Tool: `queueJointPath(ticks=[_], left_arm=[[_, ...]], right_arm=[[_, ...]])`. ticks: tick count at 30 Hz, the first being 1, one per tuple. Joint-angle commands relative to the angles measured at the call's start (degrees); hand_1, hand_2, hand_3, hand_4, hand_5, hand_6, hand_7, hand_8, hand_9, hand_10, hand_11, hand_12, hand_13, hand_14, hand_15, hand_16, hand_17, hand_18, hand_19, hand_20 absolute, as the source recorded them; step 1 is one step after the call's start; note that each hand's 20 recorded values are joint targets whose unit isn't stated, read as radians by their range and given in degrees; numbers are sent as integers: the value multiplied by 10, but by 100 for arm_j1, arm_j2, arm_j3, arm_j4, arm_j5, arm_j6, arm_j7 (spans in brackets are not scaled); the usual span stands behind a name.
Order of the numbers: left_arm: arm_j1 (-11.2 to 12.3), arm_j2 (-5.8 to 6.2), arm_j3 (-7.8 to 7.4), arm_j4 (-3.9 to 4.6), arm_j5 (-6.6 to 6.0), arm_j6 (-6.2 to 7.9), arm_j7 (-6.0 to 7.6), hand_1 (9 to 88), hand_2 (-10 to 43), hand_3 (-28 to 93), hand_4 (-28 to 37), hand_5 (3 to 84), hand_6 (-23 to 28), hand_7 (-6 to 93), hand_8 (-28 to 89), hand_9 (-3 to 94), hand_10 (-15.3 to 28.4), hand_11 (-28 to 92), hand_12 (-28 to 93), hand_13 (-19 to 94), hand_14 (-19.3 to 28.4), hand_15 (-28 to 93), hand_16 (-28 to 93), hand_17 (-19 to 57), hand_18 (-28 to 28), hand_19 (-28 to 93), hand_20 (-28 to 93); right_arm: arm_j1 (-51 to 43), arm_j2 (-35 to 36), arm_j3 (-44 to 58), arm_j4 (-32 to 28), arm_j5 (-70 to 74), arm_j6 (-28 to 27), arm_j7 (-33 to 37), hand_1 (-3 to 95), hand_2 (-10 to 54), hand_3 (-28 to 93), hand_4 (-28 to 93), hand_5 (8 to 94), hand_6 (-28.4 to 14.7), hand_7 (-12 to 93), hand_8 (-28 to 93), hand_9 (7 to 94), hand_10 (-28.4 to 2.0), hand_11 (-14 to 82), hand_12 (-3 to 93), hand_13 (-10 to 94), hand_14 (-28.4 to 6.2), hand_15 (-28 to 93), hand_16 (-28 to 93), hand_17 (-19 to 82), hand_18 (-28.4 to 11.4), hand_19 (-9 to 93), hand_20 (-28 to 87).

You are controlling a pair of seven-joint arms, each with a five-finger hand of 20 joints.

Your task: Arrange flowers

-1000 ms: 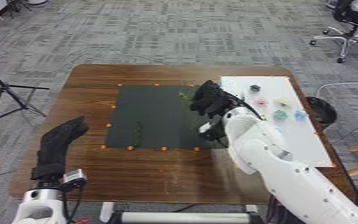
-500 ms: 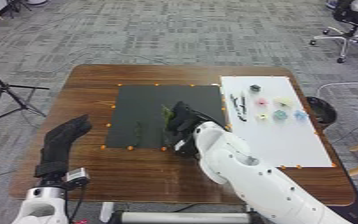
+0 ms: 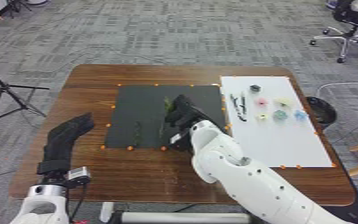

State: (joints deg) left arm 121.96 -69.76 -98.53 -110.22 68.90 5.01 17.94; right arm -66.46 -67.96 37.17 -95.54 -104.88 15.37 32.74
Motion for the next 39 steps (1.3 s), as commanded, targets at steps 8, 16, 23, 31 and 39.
queueJointPath(ticks=[8,16,23,31,39], left_arm=[[37,15,-2,-16,36,-97,-22,199,31,731,-283,488,37,121,-70,469,137,190,119,382,173,191,28,37,142,135,168],[-48,42,35,13,50,-114,-18,199,31,730,-283,483,33,114,-68,467,134,181,121,381,170,179,31,38,141,131,169],[-97,26,72,38,73,-160,-18,199,32,730,-283,483,32,114,-67,466,132,178,122,382,170,175,35,38,141,128,169],[-78,11,51,37,60,-162,-4,202,31,729,-283,478,34,108,-66,459,131,170,123,379,167,162,36,38,140,122,169],[-86,2,65,46,63,-185,-9,204,30,730,-283,476,35,105,-64,457,130,166,125,378,167,156,42,38,141,120,170]], right_arm=[[152,554,-293,-347,-2598,-356,-677,591,-95,568,-73,750,-32,366,143,937,-108,178,289,937,-10,576,305,645,-135,932,510],[275,535,-597,-308,-2971,-924,-584,582,-95,581,-73,762,-31,350,156,937,-109,192,284,937,-10,584,299,650,-136,932,508],[294,190,-592,13,-2123,-1275,-226,578,-95,590,-72,771,-32,334,170,937,-111,200,279,937,-11,589,290,656,-131,932,501],[302,-10,-497,192,-1638,-1318,9,573,-95,600,-76,779,-35,321,174,937,-114,205,275,937,-14,579,278,658,-128,932,484],[315,-47,-443,174,-1433,-1303,2,512,-95,594,-63,767,-40,316,197,937,-118,207,252,937,-16,572,277,658,-126,932,471]])
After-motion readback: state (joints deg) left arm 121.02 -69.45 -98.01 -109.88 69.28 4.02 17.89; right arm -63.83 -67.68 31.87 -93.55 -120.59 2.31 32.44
